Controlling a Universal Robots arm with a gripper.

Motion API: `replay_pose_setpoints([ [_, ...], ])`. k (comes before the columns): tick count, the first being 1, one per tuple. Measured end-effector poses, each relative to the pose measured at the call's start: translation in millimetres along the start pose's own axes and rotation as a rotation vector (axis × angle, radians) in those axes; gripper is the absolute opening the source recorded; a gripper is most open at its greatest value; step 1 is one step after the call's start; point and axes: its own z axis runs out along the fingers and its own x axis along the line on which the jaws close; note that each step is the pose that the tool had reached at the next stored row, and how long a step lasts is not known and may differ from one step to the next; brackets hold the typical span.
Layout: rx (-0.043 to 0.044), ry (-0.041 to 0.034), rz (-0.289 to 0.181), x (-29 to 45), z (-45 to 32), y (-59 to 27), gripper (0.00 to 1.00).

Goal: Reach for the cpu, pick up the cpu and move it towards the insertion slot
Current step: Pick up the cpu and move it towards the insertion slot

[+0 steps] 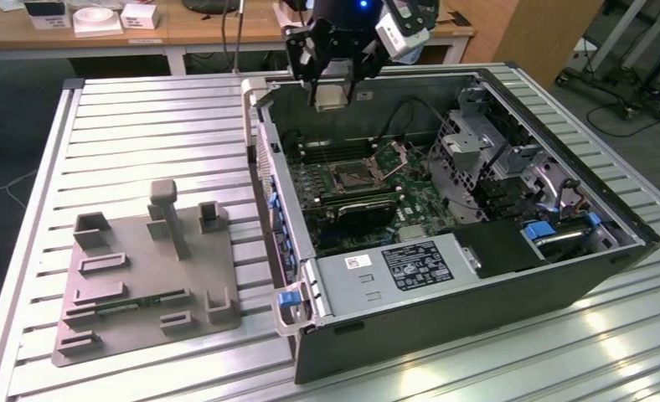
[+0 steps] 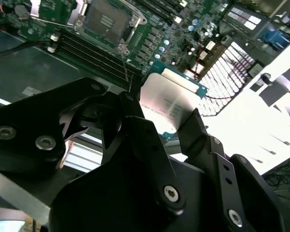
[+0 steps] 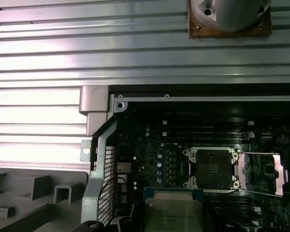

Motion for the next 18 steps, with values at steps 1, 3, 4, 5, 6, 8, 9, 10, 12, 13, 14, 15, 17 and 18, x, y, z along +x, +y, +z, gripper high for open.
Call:
replay_pose_setpoints([
  [1, 0.0001, 0.0001, 0.0, -2.4, 0.2, 0.7, 0.55],
  [3, 0.0001, 0.0, 0.0, -7.3, 0.7, 1.9, 0.55],
  [4, 0.0001, 0.0, 0.0, -9.7, 1.0, 2.4, 0.55],
  [5, 0.0, 0.0, 0.0, -12.1, 1.2, 2.9, 0.55],
  [6, 0.0, 0.0, 0.0, -14.3, 1.4, 3.4, 0.55],
  [8, -0.0001, 0.0001, 0.0, -18.6, 1.8, 4.2, 0.55],
  [9, -0.0003, 0.0, 0.0, -20.4, 2.0, 4.7, 0.55],
  [10, -0.0005, 0.0, 0.0, -22.0, 2.3, 5.3, 0.55],
  [12, -0.0007, 0.0001, 0.0, -25.2, 2.8, 6.4, 0.55],
  [13, -0.0008, 0.0, 0.0, -26.7, 3.1, 7.0, 0.55],
  [14, -0.0014, -0.0001, 0.0, -27.9, 3.4, 7.5, 0.55],
  [15, -0.0021, -0.0001, 0.0, -29.2, 3.6, 8.0, 0.55],
  [17, -0.0034, 0.0, 0.0, -31.4, 4.1, 9.0, 0.55],
  [18, -0.0041, -0.0001, 0.0, -32.5, 4.4, 9.5, 0.55],
])
